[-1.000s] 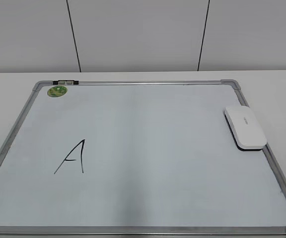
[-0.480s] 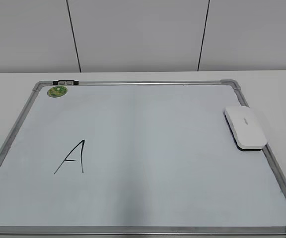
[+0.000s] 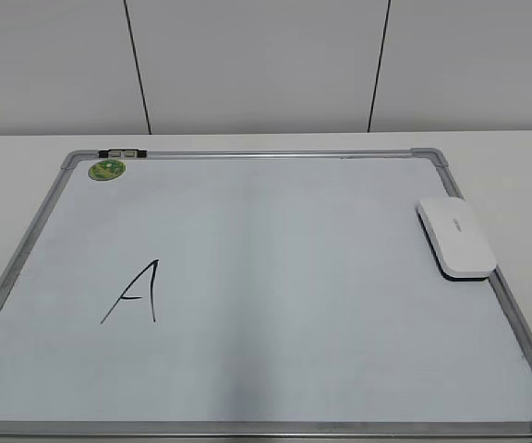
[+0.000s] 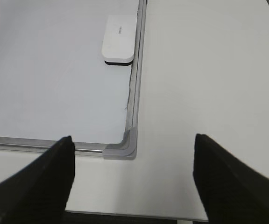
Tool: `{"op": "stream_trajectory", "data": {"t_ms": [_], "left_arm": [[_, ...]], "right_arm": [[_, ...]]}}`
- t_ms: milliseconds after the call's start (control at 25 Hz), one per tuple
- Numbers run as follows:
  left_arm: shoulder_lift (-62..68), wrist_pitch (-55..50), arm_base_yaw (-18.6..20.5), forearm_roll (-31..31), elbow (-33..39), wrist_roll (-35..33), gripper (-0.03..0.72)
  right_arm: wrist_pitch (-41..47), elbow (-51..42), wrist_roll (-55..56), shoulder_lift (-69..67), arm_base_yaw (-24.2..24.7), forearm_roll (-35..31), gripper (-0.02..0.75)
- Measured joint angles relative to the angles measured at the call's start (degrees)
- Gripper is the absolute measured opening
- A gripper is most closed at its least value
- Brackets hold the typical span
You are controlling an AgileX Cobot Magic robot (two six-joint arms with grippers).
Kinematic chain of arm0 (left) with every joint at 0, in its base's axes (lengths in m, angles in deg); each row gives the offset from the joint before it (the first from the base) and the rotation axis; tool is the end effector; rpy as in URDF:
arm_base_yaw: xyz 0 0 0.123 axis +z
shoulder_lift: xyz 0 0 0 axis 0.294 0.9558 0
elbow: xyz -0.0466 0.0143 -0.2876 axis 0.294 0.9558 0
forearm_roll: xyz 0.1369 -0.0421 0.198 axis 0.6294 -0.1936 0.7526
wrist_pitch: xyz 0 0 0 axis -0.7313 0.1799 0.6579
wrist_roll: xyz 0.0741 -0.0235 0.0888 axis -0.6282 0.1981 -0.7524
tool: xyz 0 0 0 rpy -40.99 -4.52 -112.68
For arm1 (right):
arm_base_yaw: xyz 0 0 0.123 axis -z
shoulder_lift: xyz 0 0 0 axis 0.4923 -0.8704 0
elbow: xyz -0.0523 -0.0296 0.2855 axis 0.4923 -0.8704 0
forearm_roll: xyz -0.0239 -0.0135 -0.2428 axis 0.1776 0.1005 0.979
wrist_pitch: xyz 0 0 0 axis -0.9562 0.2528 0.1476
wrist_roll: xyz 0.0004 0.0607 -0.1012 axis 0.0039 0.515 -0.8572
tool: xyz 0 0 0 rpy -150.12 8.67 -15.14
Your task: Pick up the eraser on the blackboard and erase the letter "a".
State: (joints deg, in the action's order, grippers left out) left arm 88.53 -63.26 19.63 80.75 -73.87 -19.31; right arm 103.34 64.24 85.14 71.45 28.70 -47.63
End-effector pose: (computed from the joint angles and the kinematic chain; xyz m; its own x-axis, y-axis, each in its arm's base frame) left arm 0.0028 -0.0124 0.2623 -0.4787 0.0938 -0.8730 0.1043 0.9933 0.0495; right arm 0.0002 0.0025 0.2500 -0.5161 -0.0757 -0.8532 -0.0672 0.9966 -0.0478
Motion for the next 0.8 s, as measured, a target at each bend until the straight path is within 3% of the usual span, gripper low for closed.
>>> {"op": "stream_trajectory", "data": {"t_ms": [800], "left_arm": [[0.0,0.0,0.0,0.0,0.0,0.0,0.337]], "right_arm": [[0.0,0.0,0.0,0.0,0.0,0.0,0.586]]}}
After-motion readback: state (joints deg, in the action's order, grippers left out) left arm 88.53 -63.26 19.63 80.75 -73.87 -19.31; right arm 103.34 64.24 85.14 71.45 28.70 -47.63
